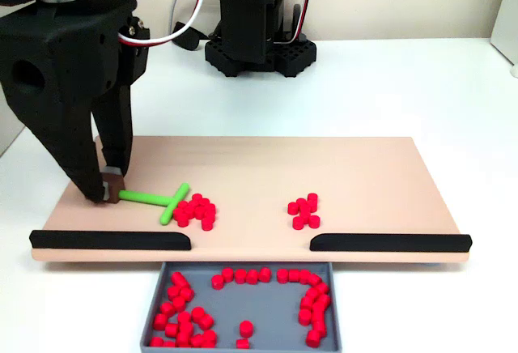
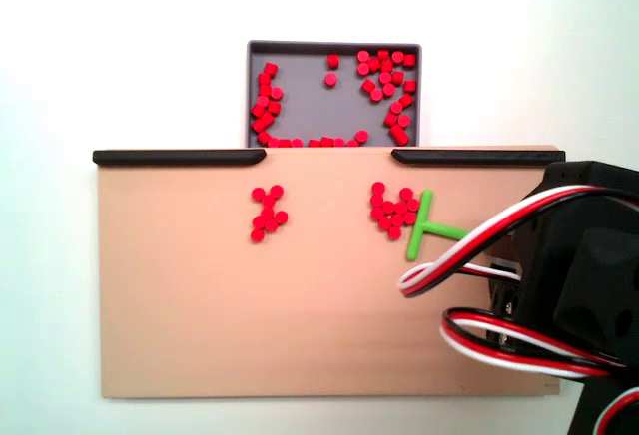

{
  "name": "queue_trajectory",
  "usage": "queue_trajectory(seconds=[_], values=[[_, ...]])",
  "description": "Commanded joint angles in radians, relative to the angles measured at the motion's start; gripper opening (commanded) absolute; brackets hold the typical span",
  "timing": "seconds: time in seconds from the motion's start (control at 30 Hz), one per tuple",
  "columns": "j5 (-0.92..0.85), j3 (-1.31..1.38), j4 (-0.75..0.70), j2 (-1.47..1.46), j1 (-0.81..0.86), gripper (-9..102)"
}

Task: Gather the right side granules

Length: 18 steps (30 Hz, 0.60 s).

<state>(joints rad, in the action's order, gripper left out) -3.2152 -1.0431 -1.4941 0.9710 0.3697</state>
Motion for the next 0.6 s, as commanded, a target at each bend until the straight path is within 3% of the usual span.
queue_trajectory(seconds=[0.0,0.57], values=[[-0.268,0.034,0.006,-0.011,-0.015,0],[-0.178,0.034,-0.003,-0.02,-0.087,0]])
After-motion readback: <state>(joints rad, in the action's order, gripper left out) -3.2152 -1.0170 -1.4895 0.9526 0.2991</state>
